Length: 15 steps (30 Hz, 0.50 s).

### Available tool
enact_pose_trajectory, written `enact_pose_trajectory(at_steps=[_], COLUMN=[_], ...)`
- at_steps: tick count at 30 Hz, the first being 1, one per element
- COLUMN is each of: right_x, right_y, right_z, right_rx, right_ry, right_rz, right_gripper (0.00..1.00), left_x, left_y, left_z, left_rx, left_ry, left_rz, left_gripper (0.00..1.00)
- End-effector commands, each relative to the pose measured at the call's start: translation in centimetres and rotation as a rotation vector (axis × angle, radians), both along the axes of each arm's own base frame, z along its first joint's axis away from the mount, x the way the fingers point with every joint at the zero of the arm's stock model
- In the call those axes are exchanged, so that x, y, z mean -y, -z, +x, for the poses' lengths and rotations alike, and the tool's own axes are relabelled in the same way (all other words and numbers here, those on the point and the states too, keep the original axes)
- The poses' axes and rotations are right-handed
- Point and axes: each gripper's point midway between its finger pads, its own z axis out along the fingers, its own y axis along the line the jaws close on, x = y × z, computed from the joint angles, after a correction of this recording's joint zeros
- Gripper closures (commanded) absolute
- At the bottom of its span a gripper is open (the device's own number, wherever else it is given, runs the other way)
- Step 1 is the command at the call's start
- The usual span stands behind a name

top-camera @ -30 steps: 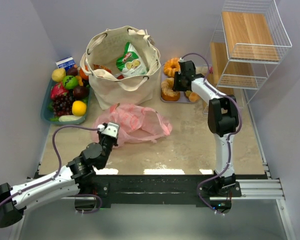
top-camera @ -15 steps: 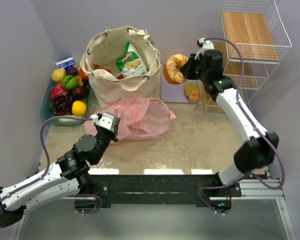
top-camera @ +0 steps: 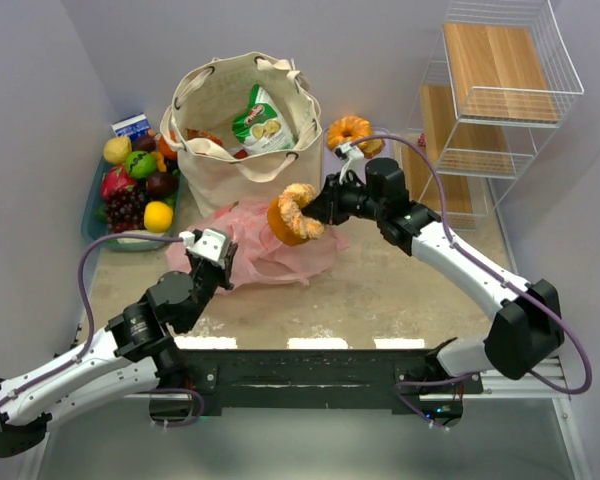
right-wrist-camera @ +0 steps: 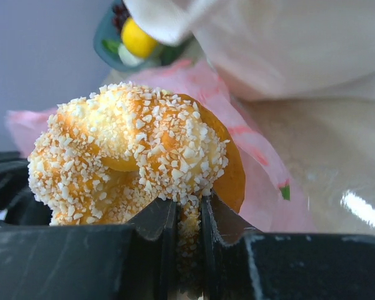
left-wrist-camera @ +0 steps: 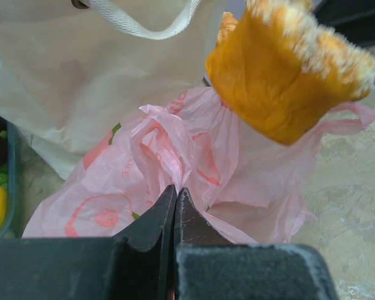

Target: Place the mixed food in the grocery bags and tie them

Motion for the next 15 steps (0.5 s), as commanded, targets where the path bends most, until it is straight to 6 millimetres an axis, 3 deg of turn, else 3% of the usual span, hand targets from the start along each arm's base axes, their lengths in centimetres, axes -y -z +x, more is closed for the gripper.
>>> enact_pose_trajectory(at_steps=[1,11,15], right_x=[0.6,3.2,4.0], right_y=[2.9,7.2,9.9], right_z=[-0.1,-0.3,-0.6], right_rx=[-0.053,-0.045,-0.077], right_ry=[0.021,0.096,0.106], right_rz=[-0.055,-0.263,-0.348], right_gripper=[1.00,1.00,1.00], left_x=[-0.6,0.1,0.6], left_y=[-1.8,-1.6,-1.2], left_z=[-0.2,0.1,0.2], left_rx=[-0.003,-0.011,-0.025], left_ry=[-0.023,-0.008,0.005], left_rz=[-0.058,-0.027,-0.005], left_gripper=[1.00,1.00,1.00])
